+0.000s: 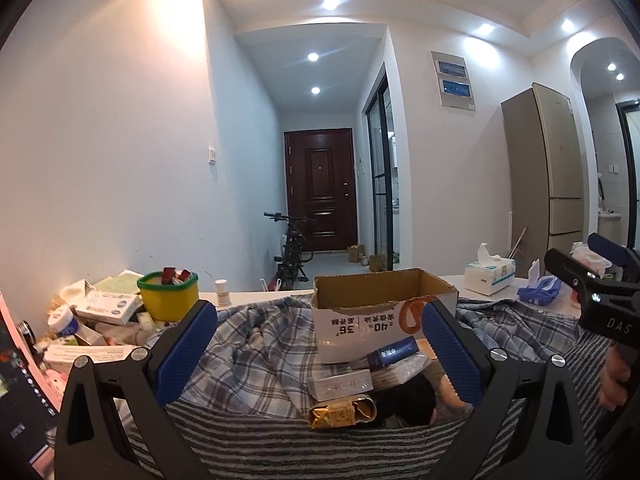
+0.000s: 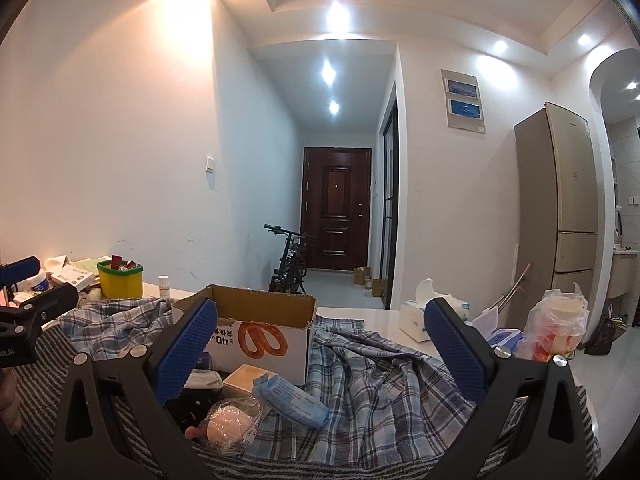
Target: Organize objects
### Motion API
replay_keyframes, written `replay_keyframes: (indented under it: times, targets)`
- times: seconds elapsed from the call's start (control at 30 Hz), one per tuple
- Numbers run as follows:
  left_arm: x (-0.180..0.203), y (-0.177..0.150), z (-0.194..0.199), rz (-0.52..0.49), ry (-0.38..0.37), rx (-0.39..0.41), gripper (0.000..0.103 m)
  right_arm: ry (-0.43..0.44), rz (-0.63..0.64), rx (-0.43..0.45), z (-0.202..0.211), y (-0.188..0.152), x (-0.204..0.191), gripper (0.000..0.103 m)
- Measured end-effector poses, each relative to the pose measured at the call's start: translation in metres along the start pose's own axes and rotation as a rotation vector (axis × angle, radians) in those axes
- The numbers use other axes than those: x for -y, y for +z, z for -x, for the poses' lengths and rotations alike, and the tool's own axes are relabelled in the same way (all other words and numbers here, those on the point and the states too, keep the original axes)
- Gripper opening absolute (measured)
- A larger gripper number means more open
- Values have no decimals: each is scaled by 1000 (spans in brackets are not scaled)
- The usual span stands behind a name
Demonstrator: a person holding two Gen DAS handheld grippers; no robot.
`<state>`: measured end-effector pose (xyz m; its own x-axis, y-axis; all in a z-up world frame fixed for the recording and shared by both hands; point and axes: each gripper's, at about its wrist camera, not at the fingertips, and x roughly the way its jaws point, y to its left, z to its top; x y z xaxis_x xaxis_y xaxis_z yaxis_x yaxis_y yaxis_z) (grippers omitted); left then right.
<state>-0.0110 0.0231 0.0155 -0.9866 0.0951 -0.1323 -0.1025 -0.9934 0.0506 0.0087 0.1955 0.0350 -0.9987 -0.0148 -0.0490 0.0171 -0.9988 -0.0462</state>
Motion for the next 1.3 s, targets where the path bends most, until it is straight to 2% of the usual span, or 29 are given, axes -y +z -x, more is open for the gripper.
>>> replay_keyframes:
  times: [0.2,0.4,0.5,0.87,1.0,1.17,1.23,1.3]
  targets:
    - [-7,-4,1,17,21,-58,103,27,-66,-10,-1,7,7,103]
    - [-20,-10,-3,98,-22,-113,103,18,-49,-45,-4,0,5,103]
    - [-25,-13,-8,133,-74,-152,103,25,-64,-59,-4,-3,8,103]
    - [-18,-23,-31,155,-89,-306,103,42,-72,-81,-4,-7,3,103]
    - [-19,-15,-49,196,-133,-358,103,47,-50,-74,-8,-3,-3,103]
    - [-12,-19,-57,116,-84,-376,103,34,-61,-84,-10,-7,-2,103]
    - [-6,-24,-59,69,-114,-397,103,34,-69,-101,-11,-11,1,103]
    - [-5,-28,-61,36,-108,-406,103,54,-79,-113,-13,-14,3,103]
